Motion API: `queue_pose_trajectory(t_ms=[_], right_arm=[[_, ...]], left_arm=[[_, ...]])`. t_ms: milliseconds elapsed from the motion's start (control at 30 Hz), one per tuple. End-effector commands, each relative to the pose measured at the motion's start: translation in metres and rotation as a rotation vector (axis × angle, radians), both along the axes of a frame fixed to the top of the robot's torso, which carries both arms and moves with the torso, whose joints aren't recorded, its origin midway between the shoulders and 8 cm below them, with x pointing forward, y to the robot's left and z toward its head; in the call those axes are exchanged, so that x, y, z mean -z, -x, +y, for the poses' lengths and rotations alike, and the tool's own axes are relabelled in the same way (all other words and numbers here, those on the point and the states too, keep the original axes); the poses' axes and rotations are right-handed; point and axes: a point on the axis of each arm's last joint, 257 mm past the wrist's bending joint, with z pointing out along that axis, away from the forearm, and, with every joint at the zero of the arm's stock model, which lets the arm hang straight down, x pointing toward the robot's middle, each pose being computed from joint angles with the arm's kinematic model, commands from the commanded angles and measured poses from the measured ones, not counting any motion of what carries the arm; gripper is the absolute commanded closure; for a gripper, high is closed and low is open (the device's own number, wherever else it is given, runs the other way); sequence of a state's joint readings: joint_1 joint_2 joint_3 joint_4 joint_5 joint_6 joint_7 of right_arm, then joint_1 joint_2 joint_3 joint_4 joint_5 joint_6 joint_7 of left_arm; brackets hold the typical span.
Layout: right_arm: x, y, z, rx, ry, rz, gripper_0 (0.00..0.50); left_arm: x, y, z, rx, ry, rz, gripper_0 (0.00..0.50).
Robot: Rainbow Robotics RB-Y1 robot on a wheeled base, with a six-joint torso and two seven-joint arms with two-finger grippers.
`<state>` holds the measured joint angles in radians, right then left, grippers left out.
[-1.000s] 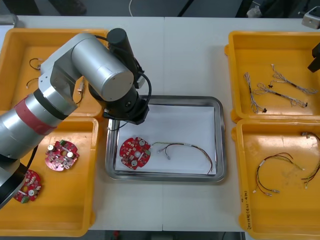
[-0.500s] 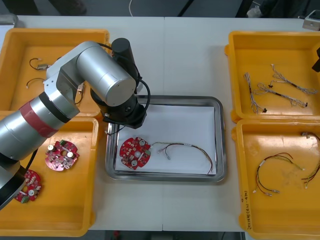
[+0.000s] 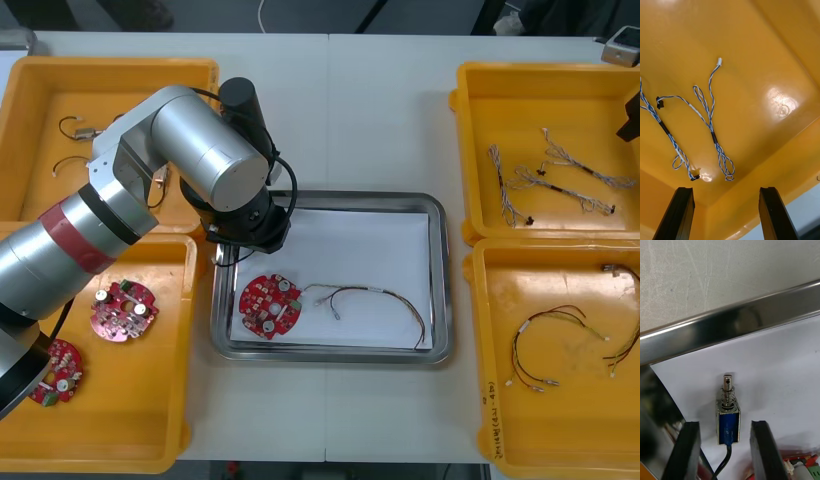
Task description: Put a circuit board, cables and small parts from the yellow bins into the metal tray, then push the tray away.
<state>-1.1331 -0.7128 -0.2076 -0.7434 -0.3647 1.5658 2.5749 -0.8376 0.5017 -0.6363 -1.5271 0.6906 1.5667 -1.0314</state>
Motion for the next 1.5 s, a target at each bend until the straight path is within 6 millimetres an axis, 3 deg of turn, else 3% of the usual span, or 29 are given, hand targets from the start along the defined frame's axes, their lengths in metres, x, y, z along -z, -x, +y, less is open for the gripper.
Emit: queue_pose_trajectory(t_ms=[33,333,767,1200,1500], right_arm=[[-0.04,-0.013,-0.015,0.013,-0.02,-0.089,0.0],[-0.026,-0.026,-0.025,0.026,-0.016,-0.125,0.0],[0.003,-0.036,-0.036,0.042,-0.041,-0.165,0.0],[0.028,-0.046,-0.03,0.047,-0.054,-0.194,0.0],[0.044,-0.048,-0.021,0.04,-0.06,-0.192,0.0]], left_arm=[[-0.023,-0.009,-0.022,0.045,0.013,-0.051,0.0],[-0.036,0.005,-0.031,0.056,0.039,-0.029,0.0],[-0.083,0.011,-0.021,0.031,0.076,-0.042,0.0],[-0.136,0.004,0.023,-0.078,0.104,-0.079,0.0],[-0.173,-0.013,0.063,-0.16,0.159,-0.155,0.0]])
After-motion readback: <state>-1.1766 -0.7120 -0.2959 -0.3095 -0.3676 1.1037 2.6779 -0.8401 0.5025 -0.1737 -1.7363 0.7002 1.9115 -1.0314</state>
